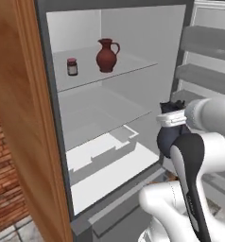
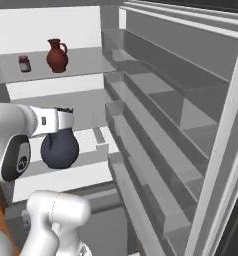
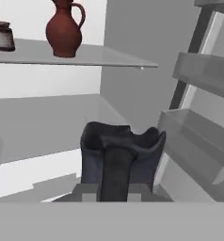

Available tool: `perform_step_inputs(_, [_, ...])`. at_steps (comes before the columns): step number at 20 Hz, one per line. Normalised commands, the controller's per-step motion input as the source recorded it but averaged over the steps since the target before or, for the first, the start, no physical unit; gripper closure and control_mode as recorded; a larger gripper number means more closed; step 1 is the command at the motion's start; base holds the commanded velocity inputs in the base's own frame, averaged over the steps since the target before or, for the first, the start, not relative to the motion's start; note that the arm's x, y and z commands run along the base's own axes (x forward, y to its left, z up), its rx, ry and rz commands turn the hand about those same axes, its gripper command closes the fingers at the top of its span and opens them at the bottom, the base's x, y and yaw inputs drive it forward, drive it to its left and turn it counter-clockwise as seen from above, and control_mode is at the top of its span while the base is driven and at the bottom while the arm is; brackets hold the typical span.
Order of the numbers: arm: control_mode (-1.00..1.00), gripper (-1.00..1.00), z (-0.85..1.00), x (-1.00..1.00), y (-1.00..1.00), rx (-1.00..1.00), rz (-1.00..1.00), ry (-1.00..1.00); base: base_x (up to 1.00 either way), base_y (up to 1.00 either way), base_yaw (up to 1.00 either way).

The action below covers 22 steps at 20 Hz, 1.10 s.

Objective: Move the jug and jam from the second highest shelf to the top shelf to make space. Then, place the pitcher from the counter on the cleared second highest shelf.

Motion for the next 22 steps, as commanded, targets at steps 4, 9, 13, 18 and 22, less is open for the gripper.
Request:
perform_step_inputs(4, [1.00, 1.00, 0.00, 0.00, 0.00, 0.00, 0.00, 0.00, 0.18, 0.51, 0.52])
perform_step_inputs(9, [1.00, 1.00, 0.00, 0.00, 0.00, 0.00, 0.00, 0.00, 0.12, 0.61, 0.48])
perform_step_inputs(13, [1.00, 1.00, 0.00, 0.00, 0.00, 0.00, 0.00, 0.00, 0.23, 0.49, 0.41])
perform_step_inputs(18, [1.00, 1.00, 0.00, 0.00, 0.00, 0.00, 0.00, 0.00, 0.09, 0.10, 0.21])
perform_step_inputs(22, [1.00, 1.00, 0.00, 0.00, 0.00, 0.00, 0.00, 0.00, 0.02, -0.24, 0.13])
